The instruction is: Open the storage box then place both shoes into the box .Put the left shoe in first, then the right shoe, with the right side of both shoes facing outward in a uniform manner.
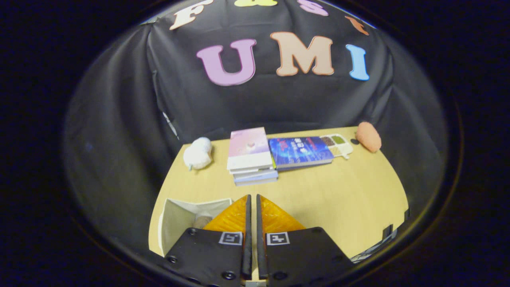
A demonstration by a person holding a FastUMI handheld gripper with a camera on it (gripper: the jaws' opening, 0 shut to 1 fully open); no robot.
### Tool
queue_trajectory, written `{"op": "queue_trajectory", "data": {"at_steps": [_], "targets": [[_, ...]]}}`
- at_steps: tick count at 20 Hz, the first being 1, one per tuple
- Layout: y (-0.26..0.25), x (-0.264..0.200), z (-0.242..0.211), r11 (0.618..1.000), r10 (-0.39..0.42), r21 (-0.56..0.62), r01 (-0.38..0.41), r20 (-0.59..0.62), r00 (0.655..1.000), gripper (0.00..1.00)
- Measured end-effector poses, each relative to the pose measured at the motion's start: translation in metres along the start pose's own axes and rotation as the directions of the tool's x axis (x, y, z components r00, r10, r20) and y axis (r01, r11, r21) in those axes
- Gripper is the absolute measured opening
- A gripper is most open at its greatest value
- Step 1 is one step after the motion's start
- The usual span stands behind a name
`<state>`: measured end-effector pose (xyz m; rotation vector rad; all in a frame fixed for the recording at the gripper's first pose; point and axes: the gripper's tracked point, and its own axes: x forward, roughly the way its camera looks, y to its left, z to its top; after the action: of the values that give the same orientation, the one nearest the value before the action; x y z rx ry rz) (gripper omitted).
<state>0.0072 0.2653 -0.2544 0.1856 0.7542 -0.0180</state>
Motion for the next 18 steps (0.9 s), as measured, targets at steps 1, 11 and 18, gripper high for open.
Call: {"op": "queue_trajectory", "data": {"at_steps": [1, 11, 18], "targets": [[-0.005, -0.006, 0.015, 1.000, 0.003, 0.007, -0.003, 0.040, 0.999, 0.08], [-0.073, -0.089, 0.153, 0.999, -0.005, -0.039, 0.027, 0.466, 0.885, 0.11], [-0.110, -0.130, 0.200, 0.998, -0.018, -0.034, 0.051, 0.622, 0.782, 0.13]]}}
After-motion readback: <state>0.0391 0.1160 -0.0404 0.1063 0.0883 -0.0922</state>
